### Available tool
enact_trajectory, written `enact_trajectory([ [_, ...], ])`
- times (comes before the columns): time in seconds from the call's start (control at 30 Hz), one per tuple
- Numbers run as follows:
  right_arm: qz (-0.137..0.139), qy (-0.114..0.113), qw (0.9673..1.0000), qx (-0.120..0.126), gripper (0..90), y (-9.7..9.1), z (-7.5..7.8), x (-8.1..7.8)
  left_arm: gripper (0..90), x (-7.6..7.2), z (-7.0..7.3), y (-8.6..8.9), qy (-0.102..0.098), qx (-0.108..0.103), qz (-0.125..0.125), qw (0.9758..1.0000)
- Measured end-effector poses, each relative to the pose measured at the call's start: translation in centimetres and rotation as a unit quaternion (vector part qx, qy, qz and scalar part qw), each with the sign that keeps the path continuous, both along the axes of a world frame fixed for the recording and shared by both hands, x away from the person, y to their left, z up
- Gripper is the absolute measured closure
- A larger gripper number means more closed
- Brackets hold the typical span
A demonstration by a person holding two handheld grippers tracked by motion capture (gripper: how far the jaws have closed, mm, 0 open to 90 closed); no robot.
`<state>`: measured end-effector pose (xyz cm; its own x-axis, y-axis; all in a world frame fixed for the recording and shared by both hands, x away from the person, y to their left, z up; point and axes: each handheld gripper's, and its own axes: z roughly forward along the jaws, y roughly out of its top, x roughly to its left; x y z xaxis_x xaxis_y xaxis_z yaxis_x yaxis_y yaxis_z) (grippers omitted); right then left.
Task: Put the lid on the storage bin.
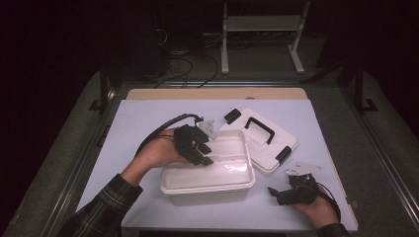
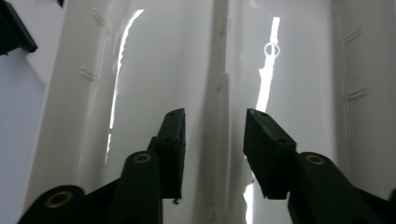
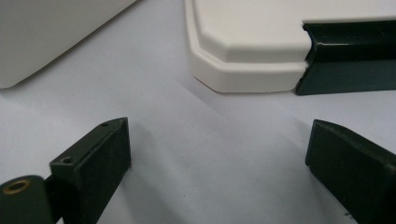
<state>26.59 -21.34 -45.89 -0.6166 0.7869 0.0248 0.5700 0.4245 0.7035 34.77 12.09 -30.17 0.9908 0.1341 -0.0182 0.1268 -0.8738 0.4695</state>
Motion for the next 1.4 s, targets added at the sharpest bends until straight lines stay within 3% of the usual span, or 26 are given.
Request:
enact_trajectory([
  [0.2, 0.001, 0.002, 1.0, 0.0, 6.0, 0.0, 0.0, 0.0, 31.2, -0.1, 0.4, 1.4, -0.009, -0.005, 0.015, 0.9998],
  [0.53, 0.003, 0.022, 0.9996, -0.014, 8.0, 0.2, 0.5, 0.4, 20.7, -0.8, 1.4, 4.4, -0.014, -0.016, 0.036, 0.9991],
  [0.6, 0.005, 0.021, 0.9996, -0.017, 11.9, 0.2, 0.7, 0.5, 19.2, -0.9, 1.6, 5.1, -0.018, -0.021, 0.047, 0.9985],
  [1.07, 0.008, 0.021, 0.9996, -0.02, 13.7, 0.3, 2.5, 1.3, 16.8, -2.4, 1.8, 11.4, -0.034, -0.036, 0.101, 0.9937],
  [1.4, 0.01, 0.024, 0.9995, -0.017, 14.7, 0.1, 3.7, 2.2, 16.8, -3.2, -0.3, 16.5, -0.032, -0.04, 0.147, 0.9879],
])
